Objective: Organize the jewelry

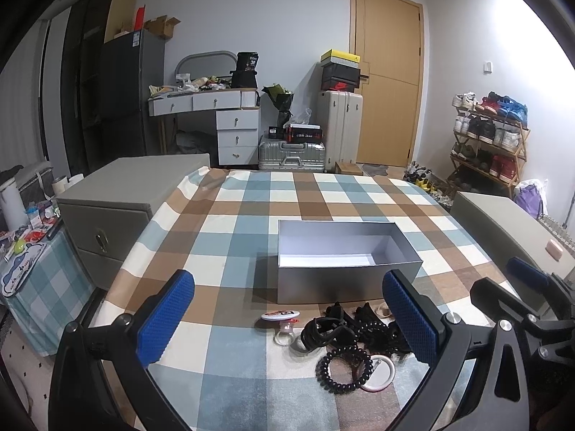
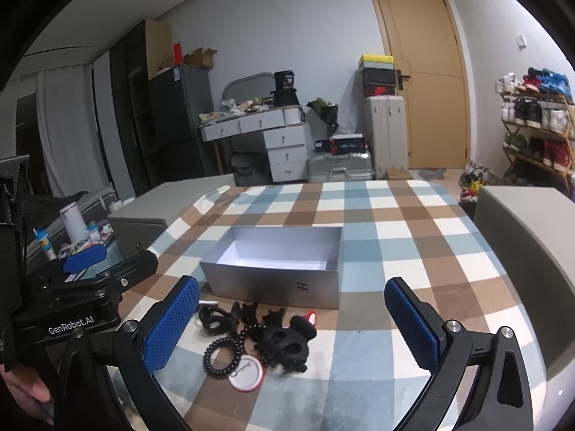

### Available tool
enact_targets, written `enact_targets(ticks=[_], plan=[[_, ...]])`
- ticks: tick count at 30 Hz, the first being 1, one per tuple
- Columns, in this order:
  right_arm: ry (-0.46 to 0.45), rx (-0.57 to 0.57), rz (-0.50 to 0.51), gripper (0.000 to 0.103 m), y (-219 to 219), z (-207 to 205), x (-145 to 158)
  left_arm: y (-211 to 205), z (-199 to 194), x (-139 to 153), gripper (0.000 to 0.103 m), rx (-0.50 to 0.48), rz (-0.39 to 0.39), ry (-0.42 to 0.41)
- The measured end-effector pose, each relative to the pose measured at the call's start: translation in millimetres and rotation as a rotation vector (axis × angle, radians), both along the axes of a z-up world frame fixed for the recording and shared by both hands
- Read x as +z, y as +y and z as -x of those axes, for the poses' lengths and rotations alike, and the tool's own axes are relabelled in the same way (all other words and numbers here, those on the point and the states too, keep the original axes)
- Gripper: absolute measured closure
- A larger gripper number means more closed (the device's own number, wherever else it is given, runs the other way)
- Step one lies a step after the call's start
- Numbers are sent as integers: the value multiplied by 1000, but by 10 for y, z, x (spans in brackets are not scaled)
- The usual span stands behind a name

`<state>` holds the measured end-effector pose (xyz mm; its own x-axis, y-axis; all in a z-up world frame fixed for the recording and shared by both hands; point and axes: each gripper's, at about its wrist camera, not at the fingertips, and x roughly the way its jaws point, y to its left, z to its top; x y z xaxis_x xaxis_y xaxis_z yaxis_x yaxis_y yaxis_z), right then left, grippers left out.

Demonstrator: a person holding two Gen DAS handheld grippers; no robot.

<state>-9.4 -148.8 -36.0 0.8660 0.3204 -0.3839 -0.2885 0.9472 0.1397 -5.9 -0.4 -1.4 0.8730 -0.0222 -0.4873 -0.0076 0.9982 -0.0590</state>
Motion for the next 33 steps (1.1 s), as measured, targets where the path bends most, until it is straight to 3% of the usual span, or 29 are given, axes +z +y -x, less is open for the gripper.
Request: enact_targets(ticks=[33], plan=[[-53, -19, 29, 0, -37, 89, 27, -43, -19, -20, 1, -26, 11, 29]])
